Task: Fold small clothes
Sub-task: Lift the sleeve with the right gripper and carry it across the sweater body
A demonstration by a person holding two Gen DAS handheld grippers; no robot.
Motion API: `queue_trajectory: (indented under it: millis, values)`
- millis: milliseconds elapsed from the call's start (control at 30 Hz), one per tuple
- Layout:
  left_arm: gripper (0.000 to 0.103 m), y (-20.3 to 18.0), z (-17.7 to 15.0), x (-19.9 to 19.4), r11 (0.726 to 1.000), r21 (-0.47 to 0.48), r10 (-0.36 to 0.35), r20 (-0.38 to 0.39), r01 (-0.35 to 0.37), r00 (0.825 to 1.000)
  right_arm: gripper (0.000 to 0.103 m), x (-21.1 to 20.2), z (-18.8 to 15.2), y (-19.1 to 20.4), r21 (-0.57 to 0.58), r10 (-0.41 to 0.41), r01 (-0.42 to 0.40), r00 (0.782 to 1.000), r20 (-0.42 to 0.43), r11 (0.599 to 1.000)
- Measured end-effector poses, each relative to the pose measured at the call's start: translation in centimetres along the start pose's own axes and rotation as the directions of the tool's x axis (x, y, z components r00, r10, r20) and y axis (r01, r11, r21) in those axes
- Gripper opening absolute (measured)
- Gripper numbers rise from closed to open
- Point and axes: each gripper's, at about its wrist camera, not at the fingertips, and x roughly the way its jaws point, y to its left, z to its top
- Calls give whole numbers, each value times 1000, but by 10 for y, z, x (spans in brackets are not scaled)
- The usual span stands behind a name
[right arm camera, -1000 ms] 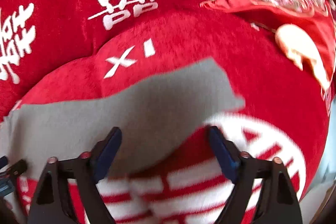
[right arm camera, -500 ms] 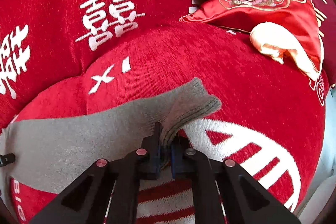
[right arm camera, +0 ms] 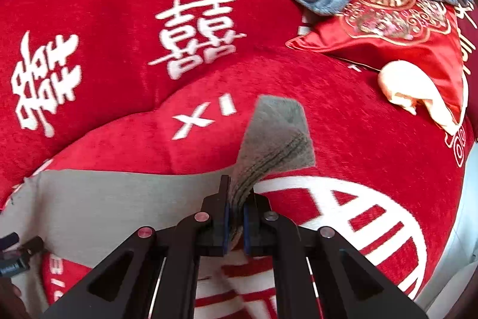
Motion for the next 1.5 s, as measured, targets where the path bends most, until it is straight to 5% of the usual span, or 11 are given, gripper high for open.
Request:
queue_trajectory:
  millis: [467,867,1067,1500]
  values:
    - [103,98,-37,-18,994,-110,4,22,-1,1000,7,-28,-10,100,-81,83,-83,997,-7,993]
    - [103,224,-92,-18,946,-320,61,-3,-59,998,7,-37,-34,189,-182,106,-109,994,-22,977]
    - [103,235,-107,-22,954,-291,86,43,-70,995,7,-47,-46,225,-188,176,-178,984,-29,966]
    - [103,239,-119,-24,955,-294,85,121,-46,989,7,-61,-73,303,-280,196,-203,979,-50,938]
